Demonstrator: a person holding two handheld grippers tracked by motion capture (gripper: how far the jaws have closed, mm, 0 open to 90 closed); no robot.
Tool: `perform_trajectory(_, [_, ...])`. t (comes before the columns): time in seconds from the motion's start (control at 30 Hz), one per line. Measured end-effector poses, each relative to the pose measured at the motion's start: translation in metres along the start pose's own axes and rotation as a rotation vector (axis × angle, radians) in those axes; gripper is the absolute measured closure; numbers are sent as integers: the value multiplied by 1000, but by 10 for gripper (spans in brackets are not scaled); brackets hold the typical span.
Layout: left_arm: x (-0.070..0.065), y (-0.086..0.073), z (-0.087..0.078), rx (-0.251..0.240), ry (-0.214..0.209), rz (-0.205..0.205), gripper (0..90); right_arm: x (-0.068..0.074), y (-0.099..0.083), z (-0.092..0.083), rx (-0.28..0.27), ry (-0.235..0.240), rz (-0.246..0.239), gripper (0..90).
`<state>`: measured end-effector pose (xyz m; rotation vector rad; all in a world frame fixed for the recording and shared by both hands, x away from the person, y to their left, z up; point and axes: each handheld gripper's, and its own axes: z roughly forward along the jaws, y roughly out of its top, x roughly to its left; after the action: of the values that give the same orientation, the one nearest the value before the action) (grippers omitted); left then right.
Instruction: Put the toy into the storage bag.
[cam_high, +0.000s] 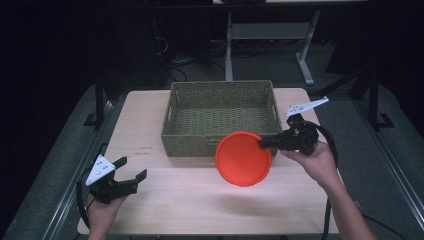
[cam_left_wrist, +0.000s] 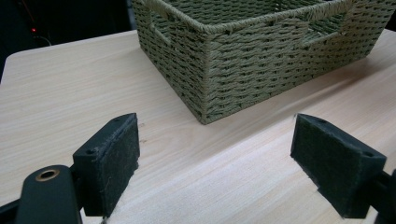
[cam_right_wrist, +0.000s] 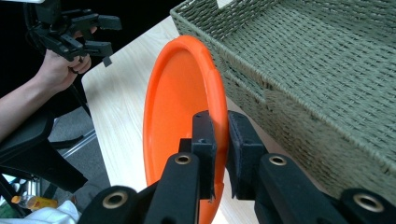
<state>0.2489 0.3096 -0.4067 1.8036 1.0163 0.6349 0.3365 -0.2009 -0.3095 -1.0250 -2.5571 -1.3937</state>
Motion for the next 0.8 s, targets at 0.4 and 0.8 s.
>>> perform_trajectory(0.4, [0, 1, 0, -3, 3, 8, 151, -4, 24, -3, -14, 13, -5, 821])
perform_trajectory(0.8, [0, 0, -1, -6, 2, 1, 151, -5, 42, -5, -22, 10, -8, 820])
